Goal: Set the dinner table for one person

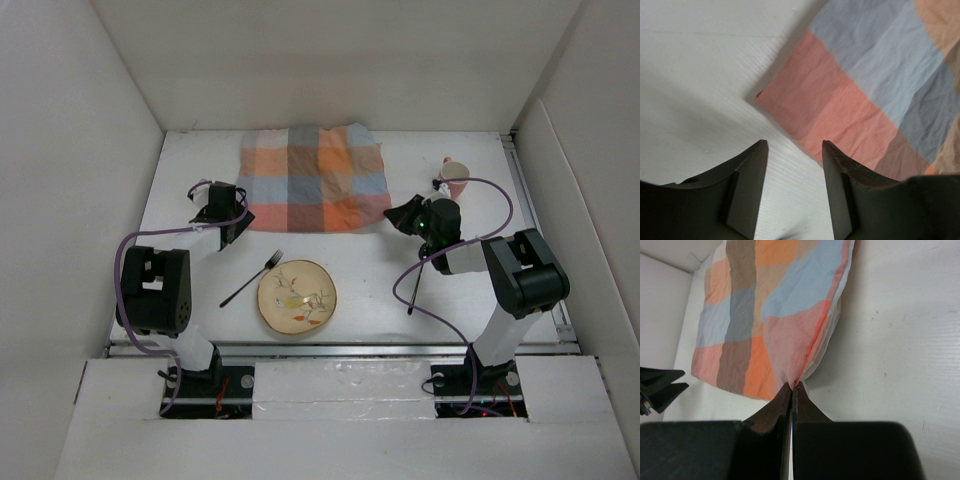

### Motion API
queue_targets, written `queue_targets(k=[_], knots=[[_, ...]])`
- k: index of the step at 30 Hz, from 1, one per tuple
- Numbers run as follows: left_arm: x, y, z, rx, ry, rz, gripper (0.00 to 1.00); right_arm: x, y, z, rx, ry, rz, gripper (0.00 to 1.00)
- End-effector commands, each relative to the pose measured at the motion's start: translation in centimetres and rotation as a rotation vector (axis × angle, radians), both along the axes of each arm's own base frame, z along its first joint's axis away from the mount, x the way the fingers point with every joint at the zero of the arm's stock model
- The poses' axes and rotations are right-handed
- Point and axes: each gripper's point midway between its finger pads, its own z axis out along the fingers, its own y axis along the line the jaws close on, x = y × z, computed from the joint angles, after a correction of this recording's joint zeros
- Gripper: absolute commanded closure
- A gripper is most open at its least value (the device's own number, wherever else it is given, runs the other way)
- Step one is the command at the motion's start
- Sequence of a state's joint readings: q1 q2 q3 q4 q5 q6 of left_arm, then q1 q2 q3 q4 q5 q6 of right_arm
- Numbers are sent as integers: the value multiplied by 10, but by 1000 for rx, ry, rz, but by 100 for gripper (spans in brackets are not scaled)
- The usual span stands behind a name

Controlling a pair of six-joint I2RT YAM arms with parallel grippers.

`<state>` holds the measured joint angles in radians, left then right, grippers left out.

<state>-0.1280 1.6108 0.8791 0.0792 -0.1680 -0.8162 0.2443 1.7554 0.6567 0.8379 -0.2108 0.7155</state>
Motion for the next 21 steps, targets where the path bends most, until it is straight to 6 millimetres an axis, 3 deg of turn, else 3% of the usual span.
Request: queue_targets(k=[1, 3, 5, 9, 10, 11, 14, 15, 19, 21], knots=[[5, -2, 3, -95, -48, 37, 57, 0, 5, 31, 18, -107, 15, 100], [-8, -3, -8, -128, -27, 68, 59, 1, 3, 35, 5, -118, 13, 100], [-10, 4, -4, -122, -54, 109, 58, 0, 3, 39, 3, -127, 14, 100], [7, 7, -9, -123, -46, 163, 54, -1, 8, 43, 10, -139, 25, 100], [8, 2, -25, -136, 2, 150, 54, -1, 8, 44, 9, -142, 26, 100], [21, 1, -19, -143, -17, 150, 54, -2, 8, 44, 7, -141, 26, 100], [24, 4, -28, -131, 11, 180, 56, -4, 7, 44, 4, -141, 25, 100], [25, 4, -26, -132, 2, 178, 59, -6, 10, 46, 7, -143, 34, 100], [30, 6, -28, -115, -6, 176, 96, -6, 11, 49, 11, -153, 33, 100], [31, 9, -29, -100, 0, 187, 100, -6, 11, 51, 17, -153, 32, 100]])
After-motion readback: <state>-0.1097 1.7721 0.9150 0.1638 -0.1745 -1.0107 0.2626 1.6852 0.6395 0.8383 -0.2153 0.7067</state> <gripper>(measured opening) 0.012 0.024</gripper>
